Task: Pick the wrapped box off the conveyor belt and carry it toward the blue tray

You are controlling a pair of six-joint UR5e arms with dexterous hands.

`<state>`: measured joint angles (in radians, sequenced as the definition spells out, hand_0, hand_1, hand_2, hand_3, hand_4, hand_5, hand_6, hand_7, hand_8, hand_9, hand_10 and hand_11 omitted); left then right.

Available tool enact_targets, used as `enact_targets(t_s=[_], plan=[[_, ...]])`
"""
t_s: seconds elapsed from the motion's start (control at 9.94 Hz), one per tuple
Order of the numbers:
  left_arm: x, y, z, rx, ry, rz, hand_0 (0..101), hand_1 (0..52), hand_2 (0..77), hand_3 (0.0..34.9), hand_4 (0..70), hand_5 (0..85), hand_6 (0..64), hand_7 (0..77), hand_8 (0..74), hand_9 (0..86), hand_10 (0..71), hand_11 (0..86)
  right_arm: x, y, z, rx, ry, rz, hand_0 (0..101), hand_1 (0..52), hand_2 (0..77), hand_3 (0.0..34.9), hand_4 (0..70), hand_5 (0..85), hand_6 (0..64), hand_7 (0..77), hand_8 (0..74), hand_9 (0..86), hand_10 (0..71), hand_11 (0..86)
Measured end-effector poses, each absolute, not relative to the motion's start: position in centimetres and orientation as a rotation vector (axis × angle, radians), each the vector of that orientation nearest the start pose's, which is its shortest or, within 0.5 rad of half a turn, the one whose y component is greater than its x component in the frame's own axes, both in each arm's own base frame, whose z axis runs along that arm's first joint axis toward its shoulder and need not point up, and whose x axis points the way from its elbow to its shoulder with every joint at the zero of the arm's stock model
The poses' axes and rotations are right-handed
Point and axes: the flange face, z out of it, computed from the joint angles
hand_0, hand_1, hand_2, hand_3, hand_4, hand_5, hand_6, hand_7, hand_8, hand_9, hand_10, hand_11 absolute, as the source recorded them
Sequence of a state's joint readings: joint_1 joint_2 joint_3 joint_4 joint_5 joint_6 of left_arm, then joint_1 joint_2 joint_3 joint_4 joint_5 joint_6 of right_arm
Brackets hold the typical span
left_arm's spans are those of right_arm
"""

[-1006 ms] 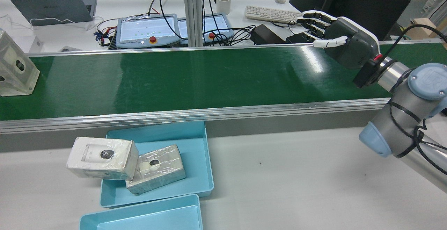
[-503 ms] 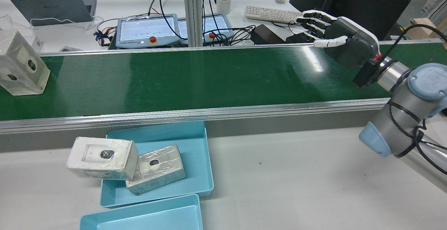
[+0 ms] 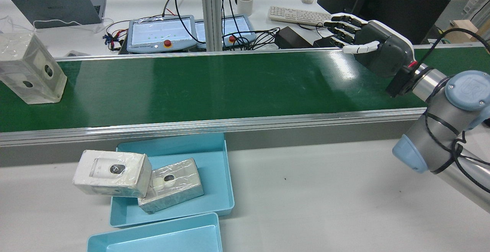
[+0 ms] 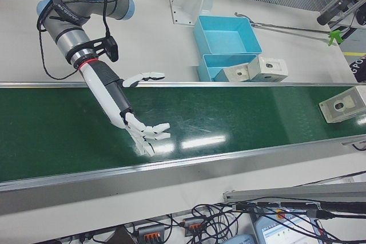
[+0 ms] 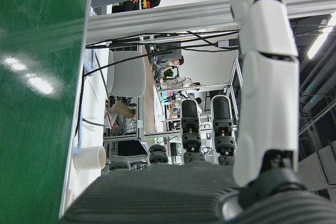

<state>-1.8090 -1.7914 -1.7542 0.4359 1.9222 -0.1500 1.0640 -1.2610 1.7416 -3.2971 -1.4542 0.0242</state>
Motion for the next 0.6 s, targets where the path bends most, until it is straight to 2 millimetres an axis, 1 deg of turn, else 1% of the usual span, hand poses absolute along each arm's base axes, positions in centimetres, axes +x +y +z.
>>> enact_targets(t_s=[0.1,0.4,0.6], plan=[[-22.45,-50.52,52.57,-0.303,2.191,-2.279,0,0.0,0.5,0.0,0.0,1.1,0.0,0.5,0.0,0.0,0.5,0.0,-16.62,-59.75,44.89,0.602,2.645,-1.928,49,15.3,18.5,13.8,10.9,31.1,4.9,22.9,0.0,7.1,0.0,1.6],[-22.45,-50.52,52.57,-0.303,2.191,-2.279,0,0.0,0.5,0.0,0.0,1.1,0.0,0.0,0.0,0.0,0.0,0.0,-16.72,-59.8,44.8,0.602,2.647,-1.925,49,15.3,18.5,13.9,10.9,31.1,4.9,22.9,1.1,7.1,0.0,1.6],[-22.45,-50.52,52.57,-0.303,2.191,-2.279,0,0.0,1.1,0.0,0.0,1.1,0.0,0.0,0.0,0.0,0.5,0.0,-17.1,-60.06,44.03,0.606,2.658,-1.903,48,15.3,18.5,14.1,9.8,31.1,4.9,22.9,1.1,7.1,0.0,1.6]])
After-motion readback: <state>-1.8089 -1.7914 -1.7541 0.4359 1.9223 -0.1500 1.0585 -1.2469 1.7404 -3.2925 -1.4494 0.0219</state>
